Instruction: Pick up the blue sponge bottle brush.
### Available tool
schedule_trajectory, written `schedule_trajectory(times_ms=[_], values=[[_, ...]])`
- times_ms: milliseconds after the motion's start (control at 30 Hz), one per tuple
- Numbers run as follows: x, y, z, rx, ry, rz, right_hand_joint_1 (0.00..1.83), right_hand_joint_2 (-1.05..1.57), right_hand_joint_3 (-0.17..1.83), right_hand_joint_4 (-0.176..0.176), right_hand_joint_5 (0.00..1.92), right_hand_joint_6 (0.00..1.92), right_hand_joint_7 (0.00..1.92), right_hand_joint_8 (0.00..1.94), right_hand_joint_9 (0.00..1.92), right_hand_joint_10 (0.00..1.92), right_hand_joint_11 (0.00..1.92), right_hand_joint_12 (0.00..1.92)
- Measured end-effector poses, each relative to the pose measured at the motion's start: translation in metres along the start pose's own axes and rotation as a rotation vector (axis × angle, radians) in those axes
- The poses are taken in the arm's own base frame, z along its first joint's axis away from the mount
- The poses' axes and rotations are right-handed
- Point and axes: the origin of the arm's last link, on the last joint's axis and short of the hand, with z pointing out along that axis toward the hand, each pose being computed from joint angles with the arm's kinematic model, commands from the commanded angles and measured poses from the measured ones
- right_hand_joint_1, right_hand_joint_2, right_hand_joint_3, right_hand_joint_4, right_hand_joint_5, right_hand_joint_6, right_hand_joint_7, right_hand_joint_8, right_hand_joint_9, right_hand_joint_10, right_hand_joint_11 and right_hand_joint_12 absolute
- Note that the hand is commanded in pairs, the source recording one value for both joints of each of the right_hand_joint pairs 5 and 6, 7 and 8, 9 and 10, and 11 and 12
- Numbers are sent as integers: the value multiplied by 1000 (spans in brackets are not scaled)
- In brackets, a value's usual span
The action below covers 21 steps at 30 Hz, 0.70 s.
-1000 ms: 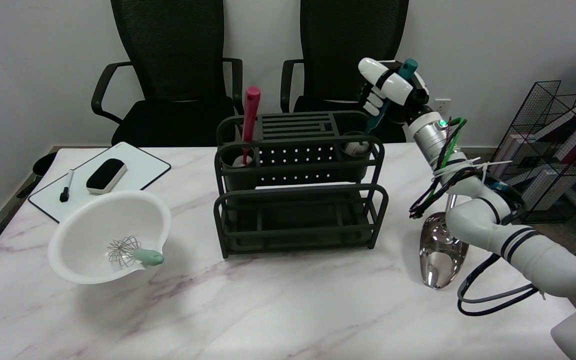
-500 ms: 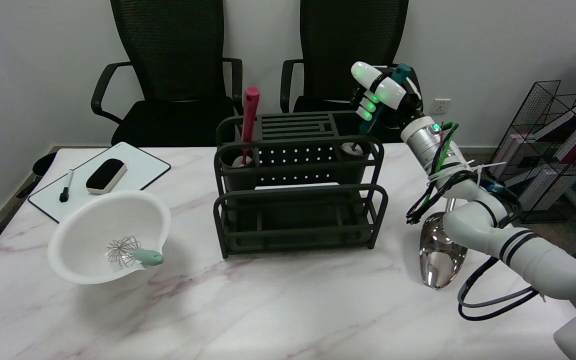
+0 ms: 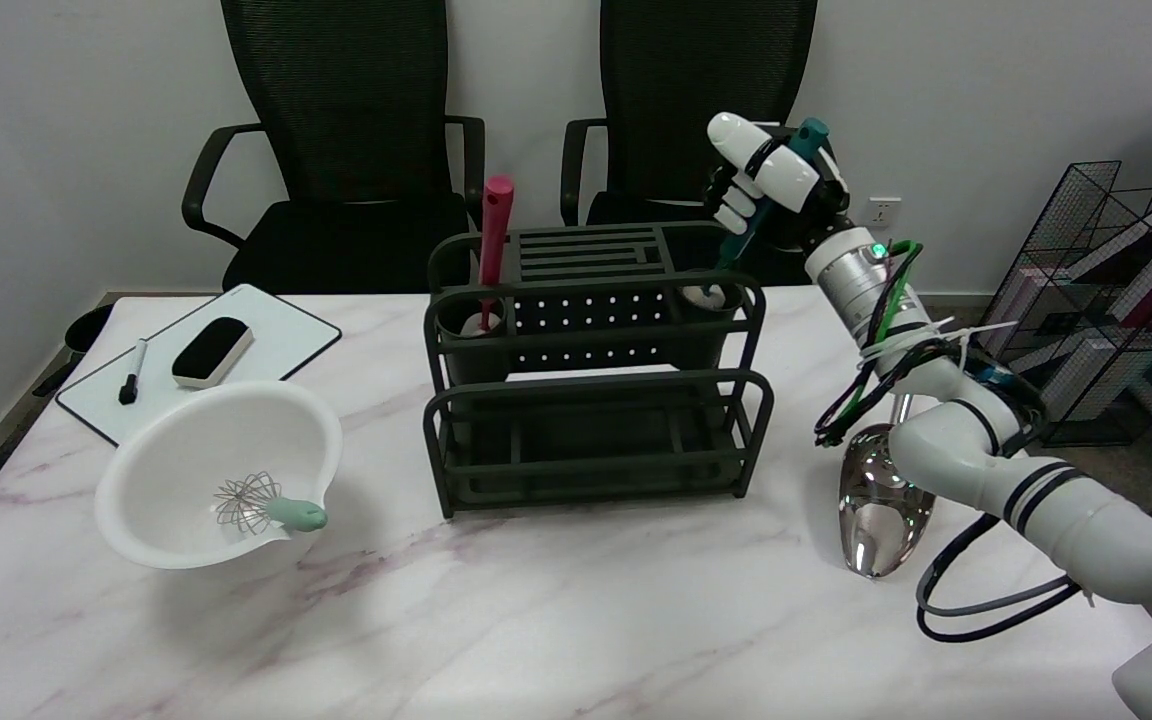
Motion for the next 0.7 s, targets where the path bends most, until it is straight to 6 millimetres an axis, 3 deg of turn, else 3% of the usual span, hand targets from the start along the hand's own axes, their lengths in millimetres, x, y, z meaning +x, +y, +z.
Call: schedule_trajectory(times_ms=[700], values=[[16,-25,-5,55,32,-16,1153,1571,290,0,1920,1920,1920,1920,1920,1920,1920,1920]])
